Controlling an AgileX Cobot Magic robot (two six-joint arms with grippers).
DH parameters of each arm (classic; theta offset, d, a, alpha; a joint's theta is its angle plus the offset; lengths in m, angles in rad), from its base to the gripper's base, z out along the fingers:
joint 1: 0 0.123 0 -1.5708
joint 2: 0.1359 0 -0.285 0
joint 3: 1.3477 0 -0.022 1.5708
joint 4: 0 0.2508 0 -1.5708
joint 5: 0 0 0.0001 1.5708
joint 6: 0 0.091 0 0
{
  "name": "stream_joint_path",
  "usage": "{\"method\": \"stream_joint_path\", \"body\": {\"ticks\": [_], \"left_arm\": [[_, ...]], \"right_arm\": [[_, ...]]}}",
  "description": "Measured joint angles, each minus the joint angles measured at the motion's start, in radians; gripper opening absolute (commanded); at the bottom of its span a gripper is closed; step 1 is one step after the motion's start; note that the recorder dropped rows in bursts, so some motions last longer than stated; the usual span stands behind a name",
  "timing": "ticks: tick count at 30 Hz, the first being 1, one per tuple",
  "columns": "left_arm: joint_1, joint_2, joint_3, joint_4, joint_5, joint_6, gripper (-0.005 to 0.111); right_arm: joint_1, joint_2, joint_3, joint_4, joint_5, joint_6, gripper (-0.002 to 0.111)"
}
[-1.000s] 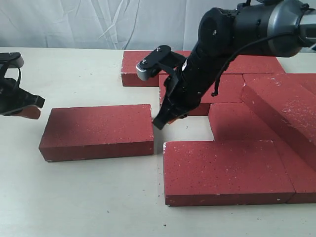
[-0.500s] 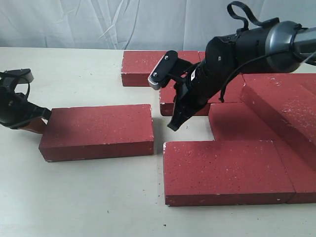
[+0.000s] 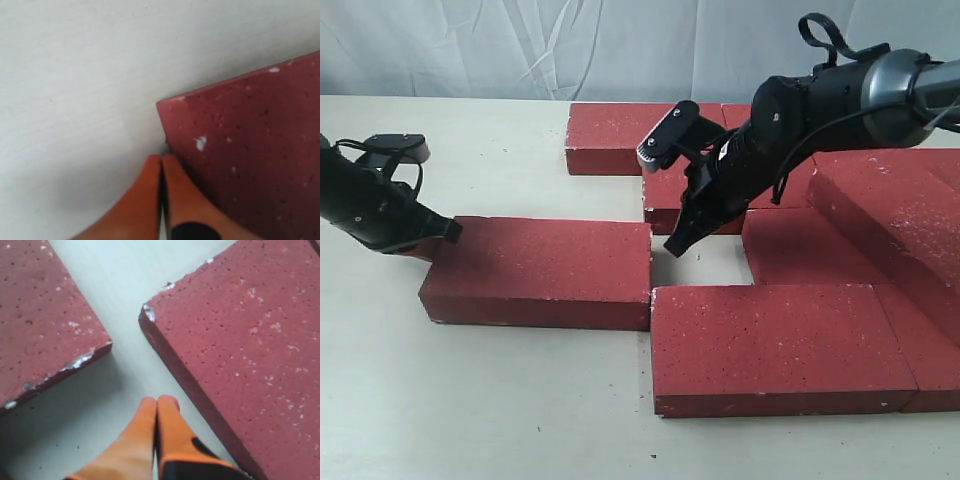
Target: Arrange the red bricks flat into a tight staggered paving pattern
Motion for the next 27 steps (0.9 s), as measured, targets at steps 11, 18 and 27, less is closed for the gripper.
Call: {"method": "stream_joint_path", "body": {"ticks": [11, 18, 27], "left_arm": [[0.000, 0.000, 0.000, 0.000, -0.059, 0.002, 0.000], [0.000, 0.000, 0.000, 0.000, -0.059, 0.002, 0.000], [0.000, 0.000, -0.008, 0.000, -0.063, 0.002, 0.000]], "right_arm": [[0.042, -0.002, -0.106, 0.175, 0.295, -0.079, -0.001], [0.139, -0.023, -0.118, 0.264, 0.425, -0.195, -0.001], [0.188, 0.056, -0.118, 0.213, 0.410, -0.260, -0.001]]}}
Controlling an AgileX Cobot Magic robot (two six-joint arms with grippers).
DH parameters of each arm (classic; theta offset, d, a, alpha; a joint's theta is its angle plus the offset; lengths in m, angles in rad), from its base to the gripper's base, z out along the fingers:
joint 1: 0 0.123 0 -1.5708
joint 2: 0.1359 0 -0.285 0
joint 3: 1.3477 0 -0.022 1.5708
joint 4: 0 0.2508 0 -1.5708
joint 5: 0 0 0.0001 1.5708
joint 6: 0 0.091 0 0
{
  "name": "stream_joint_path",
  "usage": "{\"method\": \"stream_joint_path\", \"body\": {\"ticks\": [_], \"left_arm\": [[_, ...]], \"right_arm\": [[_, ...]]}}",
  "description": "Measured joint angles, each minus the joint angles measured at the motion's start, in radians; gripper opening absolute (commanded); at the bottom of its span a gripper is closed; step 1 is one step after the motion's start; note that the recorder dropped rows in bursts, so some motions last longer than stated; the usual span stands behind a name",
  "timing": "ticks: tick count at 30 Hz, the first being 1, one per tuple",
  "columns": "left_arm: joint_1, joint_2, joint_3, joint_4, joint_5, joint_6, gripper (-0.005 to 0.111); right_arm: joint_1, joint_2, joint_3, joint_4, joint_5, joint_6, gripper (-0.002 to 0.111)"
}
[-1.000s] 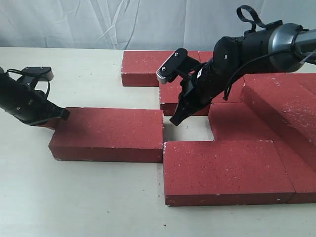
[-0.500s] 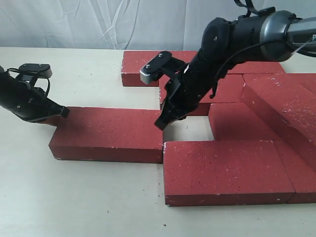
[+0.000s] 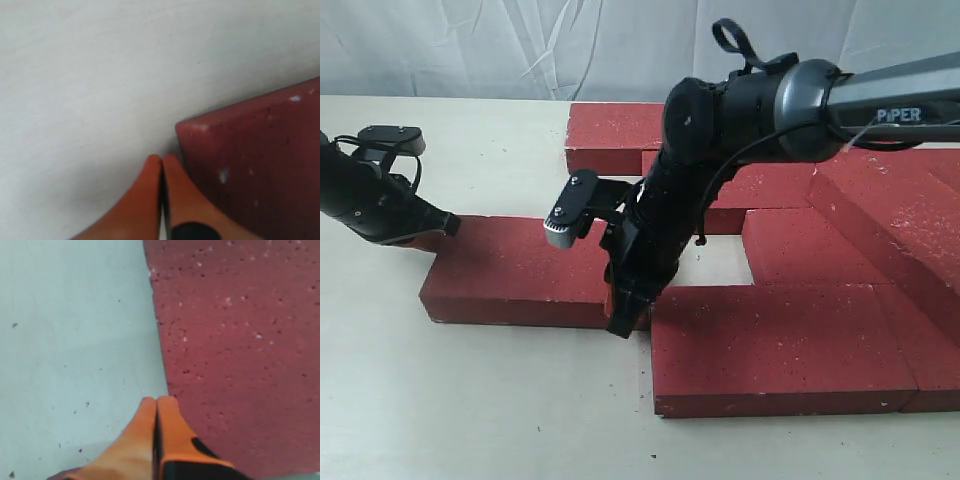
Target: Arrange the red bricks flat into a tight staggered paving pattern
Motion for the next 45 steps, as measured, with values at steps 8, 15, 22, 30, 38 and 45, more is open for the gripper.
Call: {"method": "stream_joint_path", "body": {"ticks": [8, 15, 22, 30, 38, 45], "left_arm": [[0.000, 0.000, -0.002, 0.000, -0.006, 0.000, 0.000], [0.000, 0.000, -0.004, 0.000, -0.011, 0.011, 0.000], [0.025, -0.024, -0.015, 0.063, 0.042, -0.012, 0.000], [0.060, -0.048, -0.013, 0.086, 0.107, -0.052, 0.000], [0.021, -0.007, -0.007, 0.018, 0.106, 0.020, 0.000], [0.010, -0.006, -0.007, -0.026, 0.084, 0.055, 0.000]], "right_arm": [[0.005, 0.038, 0.000, -0.067, -0.074, -0.003, -0.001], [0.005, -0.020, -0.049, -0.061, 0.042, 0.092, -0.001], [-0.106, -0.068, 0.029, -0.260, -0.189, 0.422, -0.001], [-0.106, 0.004, 0.032, -0.287, -0.333, 0.434, -0.001], [-0.106, 0.004, 0.032, -0.284, -0.329, 0.434, -0.001], [-0.106, 0.004, 0.030, -0.279, -0.292, 0.434, -0.001]]}}
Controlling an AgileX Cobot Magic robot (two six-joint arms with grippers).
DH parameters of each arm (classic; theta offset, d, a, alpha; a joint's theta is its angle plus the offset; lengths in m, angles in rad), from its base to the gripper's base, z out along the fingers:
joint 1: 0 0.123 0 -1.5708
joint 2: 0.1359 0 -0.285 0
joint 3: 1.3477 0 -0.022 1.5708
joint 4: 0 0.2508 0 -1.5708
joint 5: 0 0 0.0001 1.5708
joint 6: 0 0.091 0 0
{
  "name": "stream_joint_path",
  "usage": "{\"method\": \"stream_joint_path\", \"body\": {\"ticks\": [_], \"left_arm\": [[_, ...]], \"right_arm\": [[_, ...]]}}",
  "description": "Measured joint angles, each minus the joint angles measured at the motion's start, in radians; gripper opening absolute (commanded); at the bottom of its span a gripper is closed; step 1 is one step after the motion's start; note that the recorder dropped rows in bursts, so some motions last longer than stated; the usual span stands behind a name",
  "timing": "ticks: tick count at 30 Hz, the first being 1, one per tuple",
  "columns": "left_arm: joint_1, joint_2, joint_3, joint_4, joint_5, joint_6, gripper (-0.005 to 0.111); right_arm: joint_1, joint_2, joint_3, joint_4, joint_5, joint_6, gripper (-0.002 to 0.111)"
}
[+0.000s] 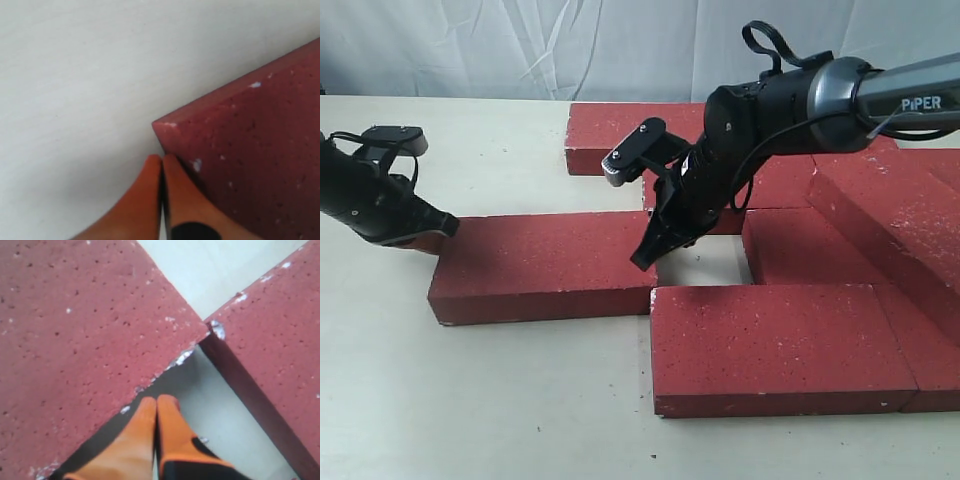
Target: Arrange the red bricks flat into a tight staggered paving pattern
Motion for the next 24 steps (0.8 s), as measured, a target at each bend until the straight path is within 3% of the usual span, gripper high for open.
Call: {"method": "stream_joint_path", "body": {"ticks": [11, 24], "left_arm": [[-0.008, 0.000, 0.000, -0.030, -0.008, 0.010, 0.000], [-0.009, 0.000, -0.005, -0.056, -0.034, 0.014, 0.000]], "right_arm": [[0.000, 0.000, -0.041, 0.007, 0.105, 0.002, -0.001], [0.000, -0.011, -0.041, -0.226, 0.115, 0.174, -0.001]]}}
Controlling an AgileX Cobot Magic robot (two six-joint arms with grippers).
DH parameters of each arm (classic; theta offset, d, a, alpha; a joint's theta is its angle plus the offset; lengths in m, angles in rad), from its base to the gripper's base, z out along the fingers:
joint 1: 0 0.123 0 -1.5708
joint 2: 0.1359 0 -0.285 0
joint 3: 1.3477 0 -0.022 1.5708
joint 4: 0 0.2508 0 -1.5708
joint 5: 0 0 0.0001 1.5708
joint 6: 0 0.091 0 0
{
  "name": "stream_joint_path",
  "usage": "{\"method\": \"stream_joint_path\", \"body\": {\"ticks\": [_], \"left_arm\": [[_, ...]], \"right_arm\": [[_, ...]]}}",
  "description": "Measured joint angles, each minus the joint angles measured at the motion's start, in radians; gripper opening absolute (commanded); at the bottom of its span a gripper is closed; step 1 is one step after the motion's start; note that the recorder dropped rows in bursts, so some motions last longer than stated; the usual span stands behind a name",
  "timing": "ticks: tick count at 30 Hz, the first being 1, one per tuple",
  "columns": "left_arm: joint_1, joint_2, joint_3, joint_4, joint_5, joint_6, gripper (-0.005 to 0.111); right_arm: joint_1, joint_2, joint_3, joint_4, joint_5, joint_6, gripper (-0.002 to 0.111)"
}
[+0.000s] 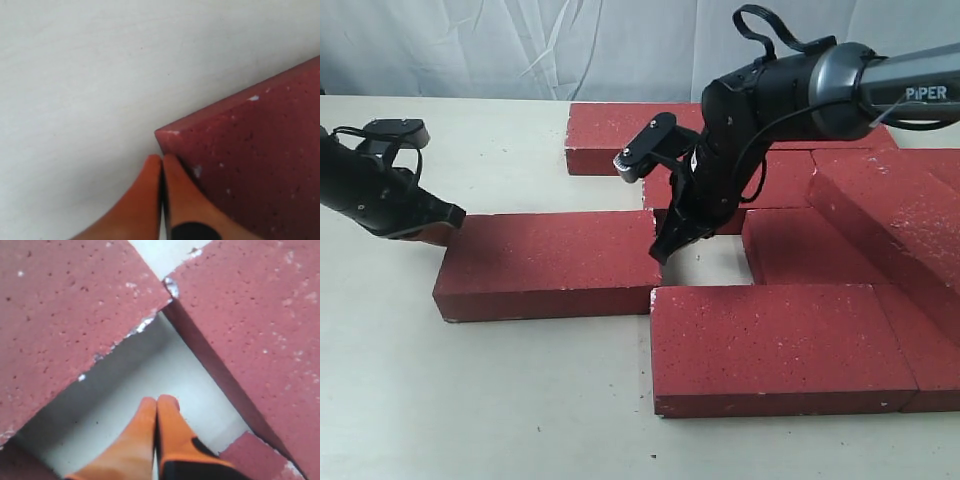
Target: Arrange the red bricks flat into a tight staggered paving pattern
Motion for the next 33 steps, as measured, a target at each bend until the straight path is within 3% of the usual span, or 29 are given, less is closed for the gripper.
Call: {"method": "stream_joint_path", "body": {"ticks": [12, 22, 33], "left_arm": [[0.000, -0.102, -0.013, 0.318, 0.034, -0.229, 0.000], [0.000, -0.099, 0.016, 0.336, 0.032, -0.285, 0.000], [0.000, -0.018, 0.022, 0.292, 0.031, -0.272, 0.000]], "right_arm": [[-0.008, -0.203, 0.116, -0.075, 0.057, 0.039, -0.001], [-0.143, -0.239, 0.132, -0.022, 0.009, 0.041, -0.001], [-0.151, -0.223, 0.134, 0.006, -0.028, 0.041, -0.001]]}}
